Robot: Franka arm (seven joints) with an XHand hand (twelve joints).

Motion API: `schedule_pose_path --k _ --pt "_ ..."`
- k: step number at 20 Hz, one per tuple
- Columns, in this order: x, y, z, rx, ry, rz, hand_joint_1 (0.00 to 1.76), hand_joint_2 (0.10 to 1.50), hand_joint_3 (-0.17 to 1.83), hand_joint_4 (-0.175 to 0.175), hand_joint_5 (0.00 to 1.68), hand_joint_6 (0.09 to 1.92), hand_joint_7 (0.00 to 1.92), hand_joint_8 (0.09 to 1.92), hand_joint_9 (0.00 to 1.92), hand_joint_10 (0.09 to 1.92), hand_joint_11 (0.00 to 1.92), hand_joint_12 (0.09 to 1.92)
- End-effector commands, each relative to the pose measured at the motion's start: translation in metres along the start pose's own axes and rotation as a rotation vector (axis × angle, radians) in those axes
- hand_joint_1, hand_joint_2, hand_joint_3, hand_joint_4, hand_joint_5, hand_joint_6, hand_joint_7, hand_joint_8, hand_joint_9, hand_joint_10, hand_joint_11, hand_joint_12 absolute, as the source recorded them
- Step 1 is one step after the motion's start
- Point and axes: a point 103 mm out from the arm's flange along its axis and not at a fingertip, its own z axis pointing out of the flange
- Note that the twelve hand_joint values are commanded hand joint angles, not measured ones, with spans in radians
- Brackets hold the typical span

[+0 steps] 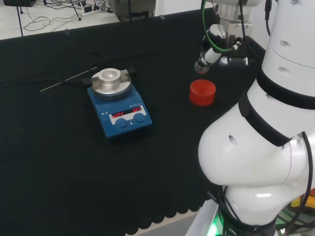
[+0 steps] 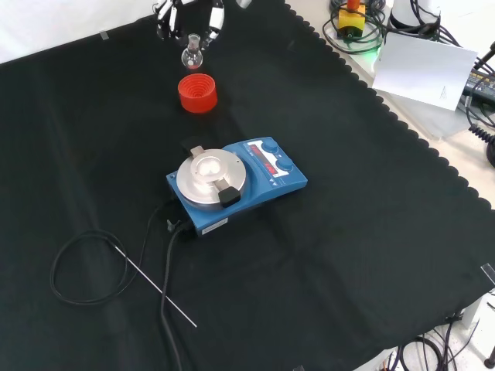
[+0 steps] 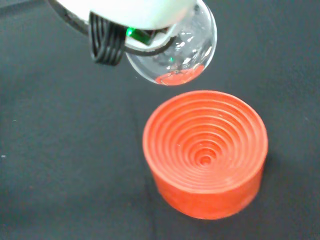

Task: Place the round-bottom flask on the heater.

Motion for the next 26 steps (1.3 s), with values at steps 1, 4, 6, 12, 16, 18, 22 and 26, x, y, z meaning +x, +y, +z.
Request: schedule_pose_path --k 1,4,6,12,16,18,22,26 --pt "0.047 -0.012 -0.014 0.022 -0.051 -0.05 1.11 0.65 0.78 0.133 1.17 0.92 0.51 0.66 0.73 0.57 0.38 1.34" --pt "0.066 -0.01 -0.02 0.023 -0.066 -0.077 1.11 0.65 0.78 0.135 1.17 0.92 0.51 0.66 0.73 0.57 0.38 1.34" --pt "0.08 -0.008 -0.023 0.021 -0.079 -0.093 1.11 0.65 0.78 0.136 1.17 0.92 0.51 0.66 0.73 0.57 0.38 1.34" --pt "0.121 0.003 -0.024 0.031 -0.105 -0.141 1.11 0.64 0.78 0.137 1.17 0.92 0.51 0.66 0.73 0.57 0.38 1.34" --pt "0.147 0.016 -0.021 0.043 -0.115 -0.172 1.11 0.64 0.78 0.136 1.17 0.92 0.51 0.66 0.73 0.57 0.39 1.33" --pt "0.158 0.023 -0.02 0.049 -0.12 -0.186 1.11 0.64 0.78 0.136 1.16 0.92 0.51 0.66 0.73 0.57 0.39 1.33" --pt "0.182 0.035 -0.017 0.062 -0.129 -0.219 1.11 0.64 0.78 0.135 1.16 0.92 0.51 0.66 0.73 0.57 0.39 1.33" --pt "0.202 0.045 -0.015 0.068 -0.14 -0.246 1.11 0.64 0.78 0.135 1.16 0.92 0.51 0.66 0.73 0.57 0.39 1.33"
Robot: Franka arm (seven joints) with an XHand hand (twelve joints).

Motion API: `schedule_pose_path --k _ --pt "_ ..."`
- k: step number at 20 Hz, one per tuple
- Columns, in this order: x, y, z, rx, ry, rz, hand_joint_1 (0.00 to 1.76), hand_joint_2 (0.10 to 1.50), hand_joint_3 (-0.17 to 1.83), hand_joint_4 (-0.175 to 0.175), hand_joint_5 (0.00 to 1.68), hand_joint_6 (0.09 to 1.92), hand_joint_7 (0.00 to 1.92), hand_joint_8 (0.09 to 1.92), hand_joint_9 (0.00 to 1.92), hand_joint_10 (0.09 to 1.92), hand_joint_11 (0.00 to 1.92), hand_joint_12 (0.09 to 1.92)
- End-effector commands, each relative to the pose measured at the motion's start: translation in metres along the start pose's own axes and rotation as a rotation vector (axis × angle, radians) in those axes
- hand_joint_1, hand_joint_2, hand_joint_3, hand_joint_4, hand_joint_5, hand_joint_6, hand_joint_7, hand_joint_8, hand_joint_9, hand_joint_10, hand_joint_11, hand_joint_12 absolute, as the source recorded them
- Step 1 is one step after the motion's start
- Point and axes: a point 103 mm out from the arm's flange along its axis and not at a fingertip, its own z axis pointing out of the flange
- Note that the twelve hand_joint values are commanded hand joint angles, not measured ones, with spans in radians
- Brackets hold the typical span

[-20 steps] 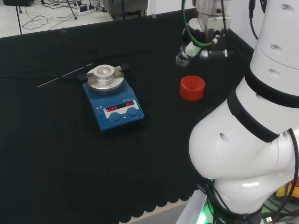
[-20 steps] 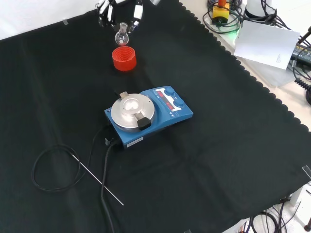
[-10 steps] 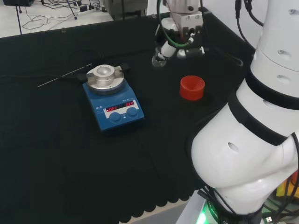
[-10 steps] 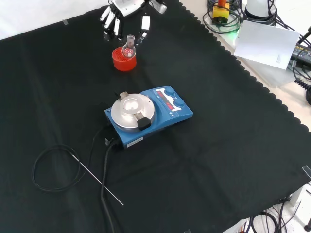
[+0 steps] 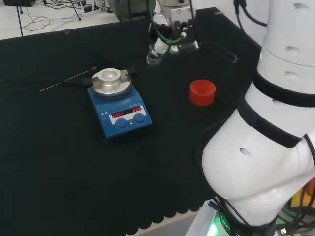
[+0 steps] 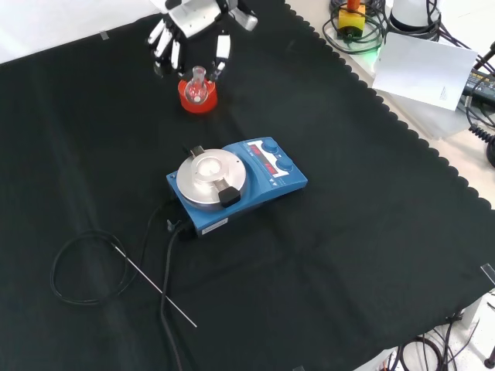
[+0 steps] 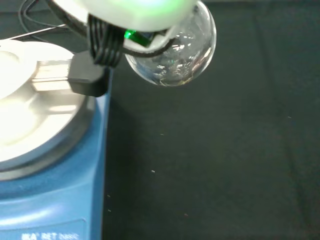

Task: Place the round-bottom flask on the heater.

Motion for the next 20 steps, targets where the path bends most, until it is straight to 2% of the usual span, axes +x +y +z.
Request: schedule_pose_path --k 1,20 --pt "0.041 0.027 0.003 0.034 -0.018 -0.046 1.11 0.64 0.78 0.135 1.16 0.92 0.51 0.66 0.73 0.57 0.39 1.33" --pt "0.102 0.044 -0.004 0.049 -0.053 -0.126 1.11 0.64 0.79 0.132 1.16 0.92 0.51 0.66 0.73 0.57 0.39 1.33"
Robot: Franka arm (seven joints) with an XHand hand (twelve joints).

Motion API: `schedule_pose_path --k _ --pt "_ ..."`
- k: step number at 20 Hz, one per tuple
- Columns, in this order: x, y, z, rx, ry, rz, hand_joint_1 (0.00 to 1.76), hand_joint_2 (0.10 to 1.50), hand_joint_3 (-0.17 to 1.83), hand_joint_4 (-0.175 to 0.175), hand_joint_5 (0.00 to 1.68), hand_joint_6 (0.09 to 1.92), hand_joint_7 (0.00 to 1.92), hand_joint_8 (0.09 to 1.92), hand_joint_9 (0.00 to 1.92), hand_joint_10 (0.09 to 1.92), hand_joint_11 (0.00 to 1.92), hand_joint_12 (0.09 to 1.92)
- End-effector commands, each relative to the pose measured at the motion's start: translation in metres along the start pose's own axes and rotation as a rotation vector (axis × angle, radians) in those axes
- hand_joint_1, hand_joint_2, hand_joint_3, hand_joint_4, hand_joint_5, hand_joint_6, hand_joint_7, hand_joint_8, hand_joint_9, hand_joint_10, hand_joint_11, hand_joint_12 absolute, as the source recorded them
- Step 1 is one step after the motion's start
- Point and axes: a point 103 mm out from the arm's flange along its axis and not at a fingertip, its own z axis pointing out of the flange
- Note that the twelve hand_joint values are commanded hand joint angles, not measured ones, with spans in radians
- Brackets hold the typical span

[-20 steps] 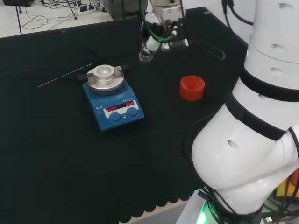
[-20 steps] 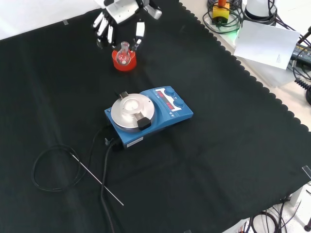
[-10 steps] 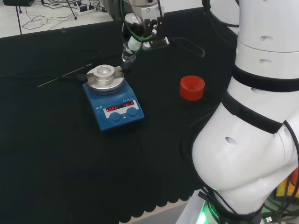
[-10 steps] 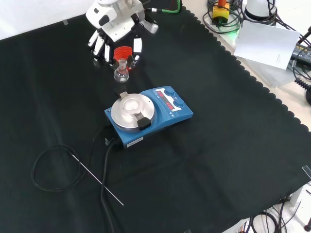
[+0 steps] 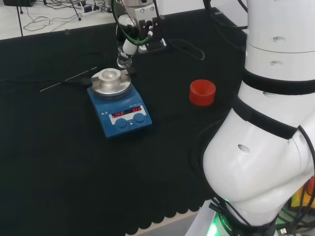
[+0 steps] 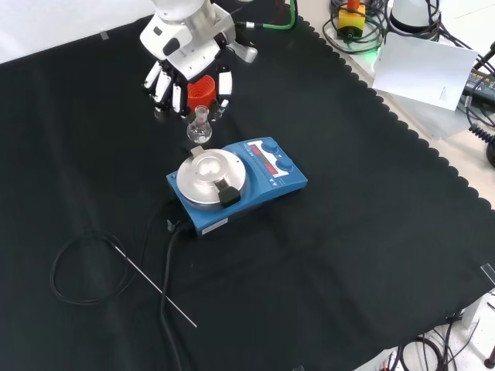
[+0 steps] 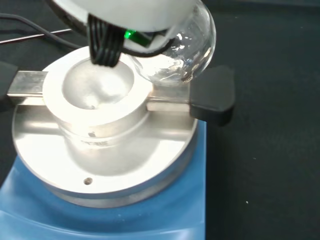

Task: Place the round-bottom flask on the heater.

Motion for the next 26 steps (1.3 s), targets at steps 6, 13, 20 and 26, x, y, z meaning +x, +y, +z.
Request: schedule_pose_path --k 6,13,20,26 --pt "0.029 0.01 0.0 0.024 -0.02 -0.037 1.11 0.64 0.79 0.132 1.16 0.93 0.51 0.67 0.72 0.56 0.39 1.33" --pt "0.038 0.016 0.006 0.042 -0.013 -0.05 1.11 0.64 0.79 0.131 1.16 0.93 0.51 0.67 0.72 0.56 0.39 1.33" --pt "0.042 0.024 0.013 0.059 -0.014 -0.057 1.11 0.64 0.79 0.131 1.16 0.93 0.5 0.67 0.72 0.56 0.39 1.33" --pt "0.042 0.029 0.019 0.08 -0.021 -0.057 1.11 0.64 0.79 0.13 1.16 0.93 0.5 0.67 0.72 0.57 0.39 1.33"
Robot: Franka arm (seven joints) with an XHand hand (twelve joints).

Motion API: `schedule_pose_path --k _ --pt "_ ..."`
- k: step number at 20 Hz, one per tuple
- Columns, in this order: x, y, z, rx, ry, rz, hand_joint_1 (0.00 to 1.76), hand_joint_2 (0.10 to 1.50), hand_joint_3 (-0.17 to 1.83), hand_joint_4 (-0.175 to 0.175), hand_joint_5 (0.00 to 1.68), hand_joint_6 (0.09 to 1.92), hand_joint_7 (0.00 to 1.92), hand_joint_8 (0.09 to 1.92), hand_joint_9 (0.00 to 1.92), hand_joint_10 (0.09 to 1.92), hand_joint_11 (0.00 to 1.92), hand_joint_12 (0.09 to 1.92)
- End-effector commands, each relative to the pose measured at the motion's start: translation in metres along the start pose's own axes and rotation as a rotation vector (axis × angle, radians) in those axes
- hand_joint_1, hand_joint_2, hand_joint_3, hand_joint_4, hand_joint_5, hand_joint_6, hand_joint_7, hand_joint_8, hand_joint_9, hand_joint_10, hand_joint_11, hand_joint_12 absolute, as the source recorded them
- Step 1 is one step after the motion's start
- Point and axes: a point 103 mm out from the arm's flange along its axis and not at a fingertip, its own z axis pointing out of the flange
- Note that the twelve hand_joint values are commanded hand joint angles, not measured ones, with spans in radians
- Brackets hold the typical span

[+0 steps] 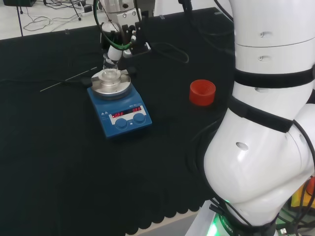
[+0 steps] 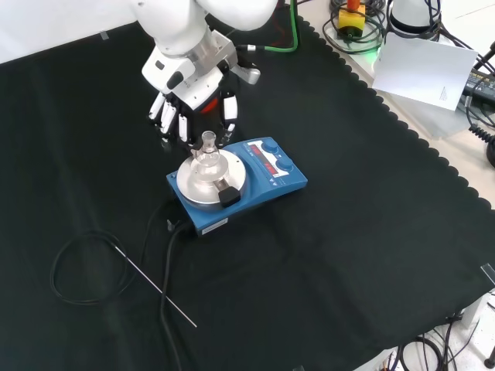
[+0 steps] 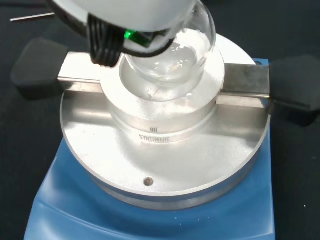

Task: Place the round-bottom flask on the heater.

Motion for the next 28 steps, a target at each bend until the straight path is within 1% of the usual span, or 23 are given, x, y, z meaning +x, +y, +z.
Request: schedule_pose_path --k 1,4,5,12,13,14,16,17,18,19,20,21,22,26,28 --pt "0.0 0.004 0.004 0.021 -0.005 0.0 1.11 0.64 0.79 0.13 1.16 0.93 0.5 0.67 0.72 0.57 0.39 1.33" --pt "-0.002 0.006 0.006 0.024 -0.008 0.001 1.11 0.64 0.79 0.13 1.16 0.93 0.5 0.67 0.72 0.57 0.39 1.33" --pt "0.002 0.006 0.005 0.023 -0.017 0.005 1.11 0.64 0.79 0.13 1.16 0.93 0.5 0.67 0.72 0.57 0.39 1.33" --pt "-0.003 0.009 0.007 0.036 0.016 -0.001 1.11 0.64 0.79 0.131 1.16 0.93 0.5 0.67 0.71 0.57 0.39 1.33" --pt "-0.004 0.009 0.008 0.046 0.022 -0.003 1.11 0.66 0.76 0.144 1.16 0.92 0.48 0.67 0.71 0.57 0.38 1.33" --pt "-0.004 0.009 0.008 0.056 0.025 -0.004 1.1 0.7 0.69 0.157 1.15 0.91 0.46 0.68 0.7 0.58 0.38 1.34" --pt "-0.004 0.009 0.009 0.065 0.025 -0.003 1.07 0.81 0.49 0.171 1.1 0.89 0.41 0.7 0.66 0.61 0.35 1.35" --pt "-0.005 0.009 0.009 0.069 0.023 -0.003 1.04 0.79 0.47 0.089 1.04 0.86 0.38 0.71 0.64 0.62 0.35 1.35" --pt "-0.004 0.008 0.008 0.07 0.019 -0.004 1.01 0.75 0.51 0.018 0.96 0.84 0.36 0.71 0.62 0.63 0.34 1.35" --pt "-0.004 0.008 0.008 0.07 0.017 -0.006 0.99 0.7 0.57 -0.024 0.9 0.83 0.35 0.71 0.61 0.64 0.33 1.35" --pt "-0.005 0.007 0.007 0.069 0.016 -0.006 0.98 0.67 0.61 -0.047 0.86 0.82 0.34 0.71 0.6 0.64 0.32 1.36" --pt "-0.005 0.006 0.007 0.068 0.015 -0.005 0.97 0.65 0.63 -0.058 0.84 0.82 0.33 0.71 0.59 0.64 0.32 1.36" --pt "-0.001 0.006 0.006 0.071 0.007 -0.002 0.97 0.64 0.65 -0.063 0.82 0.81 0.32 0.71 0.58 0.64 0.31 1.36" --pt "0.001 0.003 0.005 0.063 0.001 0.004 0.96 0.62 0.66 -0.063 0.79 0.8 0.31 0.71 0.57 0.64 0.3 1.36" --pt "0.0 -0.003 0.003 0.043 0.003 0.005 0.96 0.61 0.66 -0.062 0.78 0.8 0.31 0.71 0.57 0.65 0.3 1.36"
